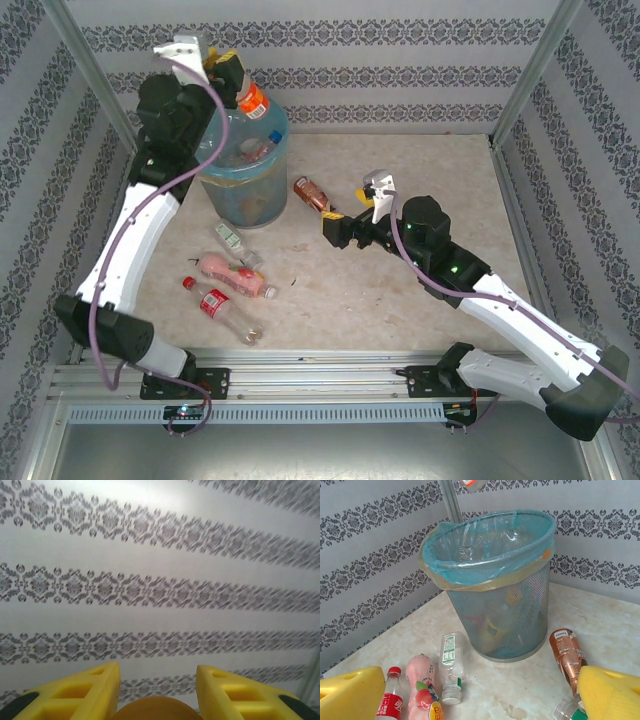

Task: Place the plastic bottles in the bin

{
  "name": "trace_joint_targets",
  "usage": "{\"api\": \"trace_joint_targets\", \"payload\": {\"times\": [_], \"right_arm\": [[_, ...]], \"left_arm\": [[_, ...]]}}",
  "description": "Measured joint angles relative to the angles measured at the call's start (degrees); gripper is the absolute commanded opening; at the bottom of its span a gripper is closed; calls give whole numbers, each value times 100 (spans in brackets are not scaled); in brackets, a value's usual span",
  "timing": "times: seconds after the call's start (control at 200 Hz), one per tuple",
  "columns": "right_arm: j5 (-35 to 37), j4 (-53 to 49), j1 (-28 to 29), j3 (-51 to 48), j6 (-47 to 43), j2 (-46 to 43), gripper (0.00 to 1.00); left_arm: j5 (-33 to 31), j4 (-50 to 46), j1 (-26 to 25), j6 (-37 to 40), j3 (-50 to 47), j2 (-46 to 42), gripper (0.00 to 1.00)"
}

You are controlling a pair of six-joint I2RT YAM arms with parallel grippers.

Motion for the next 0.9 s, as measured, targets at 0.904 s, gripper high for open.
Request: {"api": "trace_joint_targets", "payload": {"times": [0.904], "right_arm": [[-81,-114,0,0,-271,330,98]], "left_arm": [[94,461,262,1008,22,2251,0]]}}
